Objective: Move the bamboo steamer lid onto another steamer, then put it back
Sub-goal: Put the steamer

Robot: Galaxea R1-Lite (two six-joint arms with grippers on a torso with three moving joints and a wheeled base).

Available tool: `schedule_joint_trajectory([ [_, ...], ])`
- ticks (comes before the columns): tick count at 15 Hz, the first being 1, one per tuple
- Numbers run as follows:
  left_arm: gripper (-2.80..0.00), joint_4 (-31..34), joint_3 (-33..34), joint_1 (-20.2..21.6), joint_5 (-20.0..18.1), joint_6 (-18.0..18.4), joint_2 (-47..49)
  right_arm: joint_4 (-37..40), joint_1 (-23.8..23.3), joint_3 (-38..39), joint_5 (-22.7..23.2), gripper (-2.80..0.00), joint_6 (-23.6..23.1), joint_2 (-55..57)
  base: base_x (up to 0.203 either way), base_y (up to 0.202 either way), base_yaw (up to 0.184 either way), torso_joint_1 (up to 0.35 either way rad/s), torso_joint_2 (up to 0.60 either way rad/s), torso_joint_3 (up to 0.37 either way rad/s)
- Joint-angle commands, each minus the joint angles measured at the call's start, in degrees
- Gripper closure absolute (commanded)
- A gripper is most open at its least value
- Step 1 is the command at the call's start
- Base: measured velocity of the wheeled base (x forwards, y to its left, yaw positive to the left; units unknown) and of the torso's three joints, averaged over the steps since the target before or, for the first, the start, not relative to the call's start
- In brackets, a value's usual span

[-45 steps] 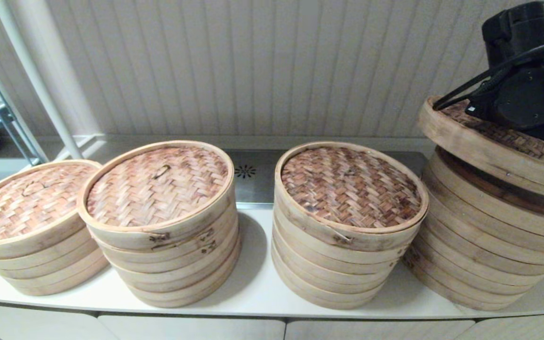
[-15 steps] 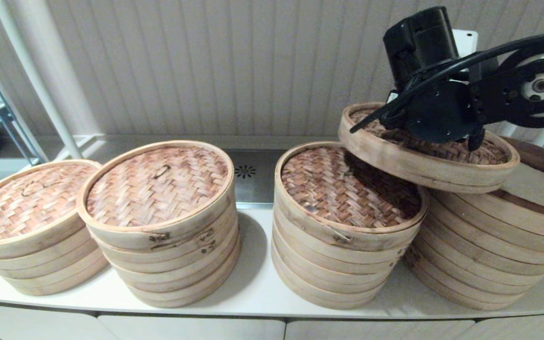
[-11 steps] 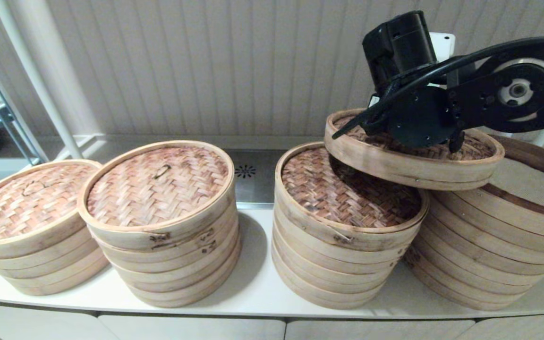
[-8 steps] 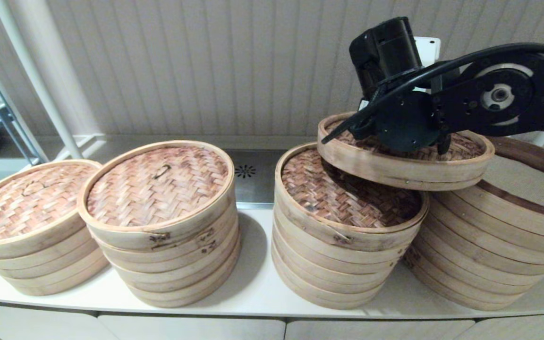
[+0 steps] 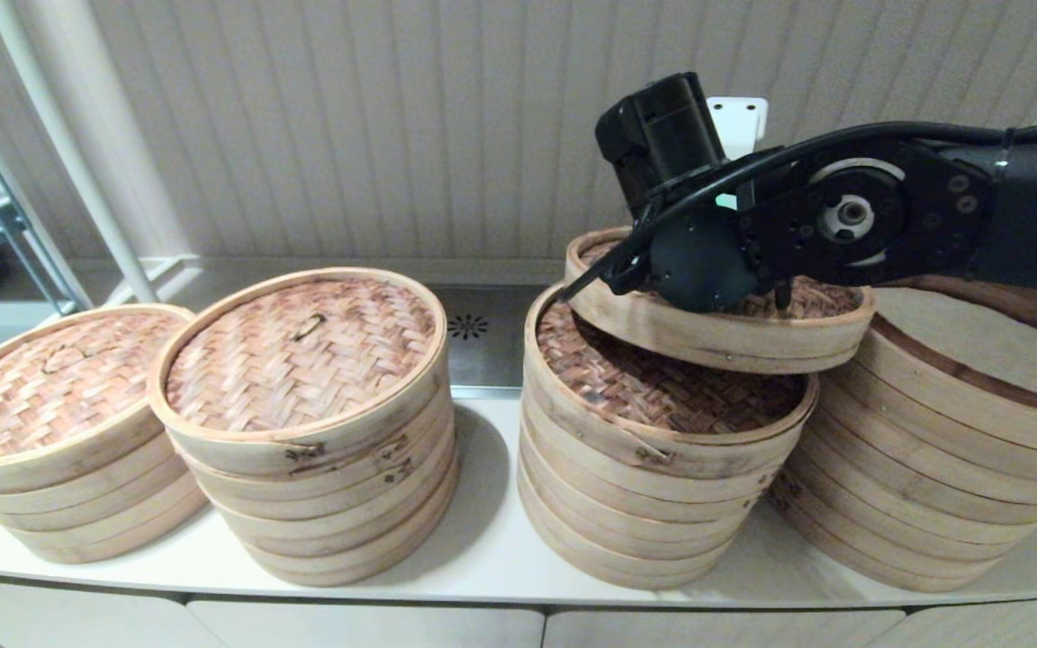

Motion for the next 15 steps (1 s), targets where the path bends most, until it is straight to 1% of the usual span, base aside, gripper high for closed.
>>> schedule_joint_trajectory([
  [1,0.00,-0.03,1.85,0.00,0.01,0.00,-0.04,0.20,0.24,-0.47,-0.36,0.00,0.17,0.64,0.000,0.000,0.000,0.000,0.00,0.000],
  [7,0.00,-0.01,1.85,0.00,0.01,0.00,-0.06,0.20,3.21,-0.73,-1.50,0.00,-0.69,1.61,0.000,0.000,0.000,0.000,0.00,0.000],
  [15,0.00,0.00,1.85,0.00,0.01,-0.08,0.02,0.11,4.54,-0.56,-1.85,0.00,-0.71,3.37,0.000,0.000,0.000,0.000,0.00,0.000],
])
